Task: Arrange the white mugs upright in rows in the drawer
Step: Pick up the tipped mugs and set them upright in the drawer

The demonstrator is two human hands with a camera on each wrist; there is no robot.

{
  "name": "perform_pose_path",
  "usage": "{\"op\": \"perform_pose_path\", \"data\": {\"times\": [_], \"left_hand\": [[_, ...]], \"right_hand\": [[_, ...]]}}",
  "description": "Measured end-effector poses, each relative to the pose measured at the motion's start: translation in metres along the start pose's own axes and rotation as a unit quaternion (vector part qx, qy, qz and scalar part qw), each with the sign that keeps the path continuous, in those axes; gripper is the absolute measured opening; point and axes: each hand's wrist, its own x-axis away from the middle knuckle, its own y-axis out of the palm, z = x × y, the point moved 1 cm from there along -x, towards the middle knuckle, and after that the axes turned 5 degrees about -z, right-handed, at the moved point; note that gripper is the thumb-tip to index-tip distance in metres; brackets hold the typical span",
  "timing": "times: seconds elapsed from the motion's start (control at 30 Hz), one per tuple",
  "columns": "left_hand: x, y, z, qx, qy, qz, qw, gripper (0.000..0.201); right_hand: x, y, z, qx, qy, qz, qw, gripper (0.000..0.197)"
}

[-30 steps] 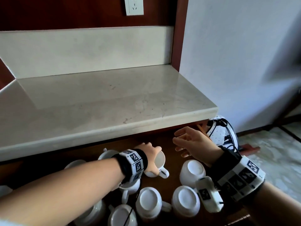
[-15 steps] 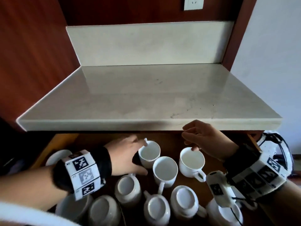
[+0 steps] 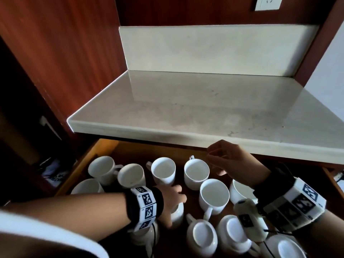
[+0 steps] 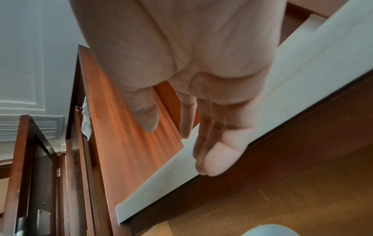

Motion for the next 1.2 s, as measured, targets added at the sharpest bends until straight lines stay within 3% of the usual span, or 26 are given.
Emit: {"op": "perform_pose_path", "data": {"times": [0.13, 0.27, 0.37, 0.43, 0.5, 0.57, 0.67, 0.73, 0.77, 0.83, 0.87, 1.03, 1.2], "left_hand": [[0.013, -0.011, -0.002, 0.044, 0.010, 0.037, 0.998, 0.073], [0.057, -0.042, -0.013, 0.131, 0.011, 0.175, 0.976, 0.074], [0.093, -0.060, -0.024, 0.267, 0.045, 0.305, 0.913, 0.069], [0.105, -0.061, -0.030, 0.362, 0.067, 0.366, 0.855, 0.070], [0.108, -0.059, -0.034, 0.416, 0.078, 0.394, 0.816, 0.073], [0.104, -0.054, -0.038, 0.435, 0.083, 0.403, 0.801, 0.074], [0.098, -0.045, -0.051, 0.401, 0.097, 0.379, 0.828, 0.080], [0.097, -0.040, -0.063, 0.356, 0.095, 0.349, 0.862, 0.094], [0.099, -0.039, -0.069, 0.346, 0.080, 0.337, 0.872, 0.096], [0.102, -0.036, -0.085, 0.334, 0.035, 0.332, 0.882, 0.090], [0.104, -0.033, -0.092, 0.317, 0.012, 0.330, 0.889, 0.088], [0.101, -0.014, -0.112, 0.200, -0.016, 0.217, 0.955, 0.080], [0.094, -0.002, -0.119, 0.112, 0.022, 0.101, 0.988, 0.057]], "right_hand": [[0.001, 0.003, 0.000, 0.007, -0.007, -0.005, 1.000, 0.014], [0.002, 0.004, -0.002, -0.016, 0.003, -0.021, 1.000, 0.019], [0.006, 0.015, -0.003, -0.139, 0.049, -0.112, 0.983, 0.057], [0.009, 0.028, -0.005, -0.239, 0.070, -0.204, 0.947, 0.081], [0.008, 0.041, -0.011, -0.334, 0.048, -0.239, 0.911, 0.081], [0.003, 0.050, -0.017, -0.365, 0.021, -0.207, 0.908, 0.074], [-0.006, 0.058, -0.023, -0.289, -0.005, -0.137, 0.948, 0.069], [-0.009, 0.061, -0.025, -0.060, -0.033, -0.087, 0.994, 0.074], [-0.010, 0.063, -0.025, 0.097, -0.045, -0.072, 0.992, 0.077], [-0.010, 0.075, -0.023, 0.323, -0.043, -0.071, 0.943, 0.084], [-0.011, 0.083, -0.021, 0.376, -0.027, -0.084, 0.922, 0.086], [-0.019, 0.121, -0.002, 0.485, 0.049, -0.165, 0.858, 0.083], [-0.027, 0.149, 0.008, 0.564, 0.073, -0.191, 0.800, 0.091]]}}
